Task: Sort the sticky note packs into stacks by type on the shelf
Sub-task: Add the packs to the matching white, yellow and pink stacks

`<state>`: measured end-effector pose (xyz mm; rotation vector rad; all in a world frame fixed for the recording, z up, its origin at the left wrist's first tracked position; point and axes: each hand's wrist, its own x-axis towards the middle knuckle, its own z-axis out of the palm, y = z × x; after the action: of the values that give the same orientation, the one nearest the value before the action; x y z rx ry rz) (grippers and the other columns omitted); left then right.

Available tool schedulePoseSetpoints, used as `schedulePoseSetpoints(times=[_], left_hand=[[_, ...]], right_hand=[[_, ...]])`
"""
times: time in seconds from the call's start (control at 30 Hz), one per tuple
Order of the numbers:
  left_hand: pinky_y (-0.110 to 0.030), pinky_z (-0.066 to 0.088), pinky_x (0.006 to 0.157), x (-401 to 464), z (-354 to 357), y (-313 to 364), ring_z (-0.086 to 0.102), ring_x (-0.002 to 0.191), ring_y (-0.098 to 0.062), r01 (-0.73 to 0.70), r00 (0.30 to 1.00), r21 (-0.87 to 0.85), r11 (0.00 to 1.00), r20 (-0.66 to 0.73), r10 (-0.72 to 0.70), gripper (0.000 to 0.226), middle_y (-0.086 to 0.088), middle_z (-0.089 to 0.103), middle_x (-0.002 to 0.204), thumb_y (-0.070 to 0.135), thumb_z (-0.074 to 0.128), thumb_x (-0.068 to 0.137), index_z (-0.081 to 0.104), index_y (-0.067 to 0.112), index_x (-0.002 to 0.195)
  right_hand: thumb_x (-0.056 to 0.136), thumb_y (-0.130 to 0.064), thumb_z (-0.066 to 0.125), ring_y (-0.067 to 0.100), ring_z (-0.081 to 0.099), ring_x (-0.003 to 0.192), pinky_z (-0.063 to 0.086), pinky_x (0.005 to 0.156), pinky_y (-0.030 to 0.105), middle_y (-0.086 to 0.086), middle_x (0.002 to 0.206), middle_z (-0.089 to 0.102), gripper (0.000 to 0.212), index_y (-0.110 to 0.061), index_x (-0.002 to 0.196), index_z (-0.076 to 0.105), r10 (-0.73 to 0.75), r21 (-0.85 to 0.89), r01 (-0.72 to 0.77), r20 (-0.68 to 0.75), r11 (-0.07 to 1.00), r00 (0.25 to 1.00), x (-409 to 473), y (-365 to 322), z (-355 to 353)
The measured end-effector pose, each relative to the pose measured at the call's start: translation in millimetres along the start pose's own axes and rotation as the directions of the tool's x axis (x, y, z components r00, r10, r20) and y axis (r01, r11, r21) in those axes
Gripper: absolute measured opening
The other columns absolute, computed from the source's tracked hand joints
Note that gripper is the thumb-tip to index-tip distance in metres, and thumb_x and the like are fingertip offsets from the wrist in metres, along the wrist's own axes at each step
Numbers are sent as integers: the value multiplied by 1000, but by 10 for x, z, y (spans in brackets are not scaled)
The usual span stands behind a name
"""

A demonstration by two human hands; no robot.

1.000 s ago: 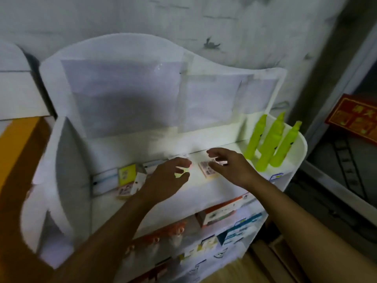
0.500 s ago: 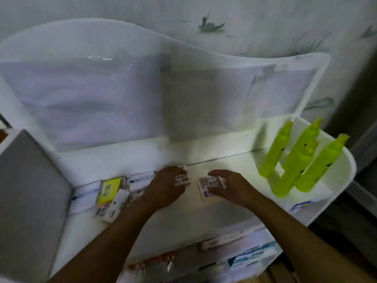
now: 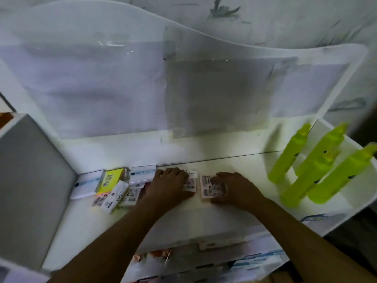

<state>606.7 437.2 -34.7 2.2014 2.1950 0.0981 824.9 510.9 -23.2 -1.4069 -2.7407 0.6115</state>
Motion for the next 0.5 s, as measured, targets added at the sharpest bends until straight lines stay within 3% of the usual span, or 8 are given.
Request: schedulePoseSetpoints(times=[0.07, 0.17, 0.3, 0.43, 0.5], left_hand=[[-43, 36, 107, -46, 6, 8, 49, 123, -20, -43, 999, 23, 999, -11, 43, 53, -1, 51, 137, 59, 48, 89, 45, 26, 130], [-40, 42, 101, -63, -65, 10, 58, 113, -21, -70, 995, 2, 998, -65, 70, 45, -5, 57, 133, 53, 35, 97, 48, 24, 129], [-37, 54, 79, -86, -242, -26, 68, 90, -24, 0, 954, -235, 972, -293, -71, 47, -6, 71, 107, 50, 24, 100, 57, 23, 119], [-27, 51, 64, -124, -399, -116, 66, 74, -18, 107, 877, -577, 810, -328, -350, 26, -5, 72, 94, 28, 47, 99, 62, 19, 117], [-23, 49, 59, -103, -431, -161, 65, 70, -14, 194, 824, -765, 614, -212, -525, 22, 0, 71, 86, 21, 60, 91, 66, 16, 112]], right_hand=[[71, -57, 73, 16, 54, 120, 44, 102, 30, -5, 140, 53, 69, -30, 132, 55, -2, 49, 5, -47, 999, 999, -27, -6, -28], [77, -53, 70, 7, 62, 98, 49, 86, 23, -12, 116, 65, 53, -30, 125, 62, 65, 276, -34, -103, 961, 993, -94, -50, -130], [98, -40, 44, 17, 61, 88, 44, 72, 28, -4, 94, 67, 30, -26, 100, 69, 149, 463, -54, -171, 885, 974, -126, -121, -244], [97, -20, 48, 15, 64, 80, 50, 77, 34, -8, 85, 69, 24, -25, 84, 67, 197, 719, -34, -144, 694, 970, -91, -180, -297], [94, -9, 50, 15, 65, 81, 51, 77, 34, -6, 87, 69, 28, -28, 83, 67, 158, 779, 18, -151, 627, 976, -68, -218, -316]])
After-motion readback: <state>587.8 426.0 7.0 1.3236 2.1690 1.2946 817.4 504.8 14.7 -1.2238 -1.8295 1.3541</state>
